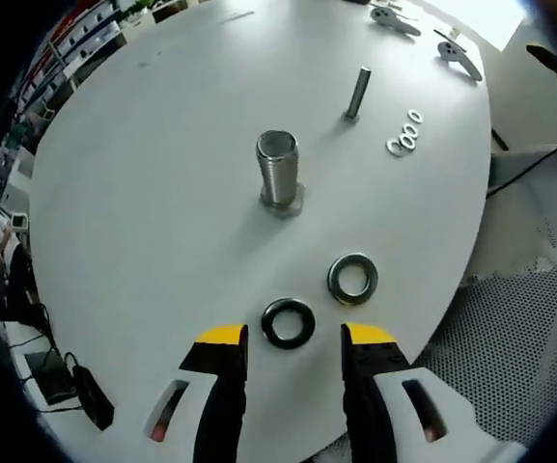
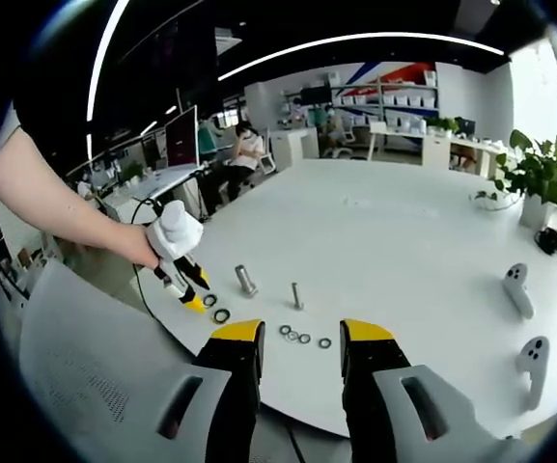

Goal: Place the washer onto the threaded stud by aligning its center hole with the stud, sliding it down to the base, and recovering from edge contact or off-axis alignment until the washer reaches the visible bottom stop.

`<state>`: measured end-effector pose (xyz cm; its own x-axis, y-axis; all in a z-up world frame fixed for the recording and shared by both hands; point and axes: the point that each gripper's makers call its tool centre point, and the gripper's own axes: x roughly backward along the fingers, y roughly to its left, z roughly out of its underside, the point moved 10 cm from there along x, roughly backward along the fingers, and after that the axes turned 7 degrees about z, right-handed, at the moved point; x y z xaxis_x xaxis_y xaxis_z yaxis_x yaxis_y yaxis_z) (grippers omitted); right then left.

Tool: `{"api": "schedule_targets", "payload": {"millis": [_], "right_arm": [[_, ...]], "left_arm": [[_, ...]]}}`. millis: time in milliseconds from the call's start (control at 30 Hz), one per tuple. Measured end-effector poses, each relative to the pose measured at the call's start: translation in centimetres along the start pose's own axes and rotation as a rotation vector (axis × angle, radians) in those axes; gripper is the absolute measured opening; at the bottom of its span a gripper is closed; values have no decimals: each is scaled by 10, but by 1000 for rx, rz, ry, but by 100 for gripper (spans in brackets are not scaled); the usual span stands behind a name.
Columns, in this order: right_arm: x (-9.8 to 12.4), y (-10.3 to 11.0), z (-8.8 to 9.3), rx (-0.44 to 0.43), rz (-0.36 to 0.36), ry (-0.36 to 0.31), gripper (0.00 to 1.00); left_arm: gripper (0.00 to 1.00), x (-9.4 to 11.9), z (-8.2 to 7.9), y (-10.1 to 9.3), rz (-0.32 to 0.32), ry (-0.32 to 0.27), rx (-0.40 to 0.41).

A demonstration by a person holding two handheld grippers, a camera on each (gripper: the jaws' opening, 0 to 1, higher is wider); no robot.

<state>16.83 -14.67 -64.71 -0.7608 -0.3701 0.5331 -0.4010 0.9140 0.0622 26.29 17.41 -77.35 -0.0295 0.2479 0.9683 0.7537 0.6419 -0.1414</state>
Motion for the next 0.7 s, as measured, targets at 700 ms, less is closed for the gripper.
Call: {"api": "schedule_targets", "payload": {"millis": [700], "right_arm": [[-1,2,1,17,-8,14,33]], "left_arm": [[33,-7,-10,2,-16,147,-31]]}}
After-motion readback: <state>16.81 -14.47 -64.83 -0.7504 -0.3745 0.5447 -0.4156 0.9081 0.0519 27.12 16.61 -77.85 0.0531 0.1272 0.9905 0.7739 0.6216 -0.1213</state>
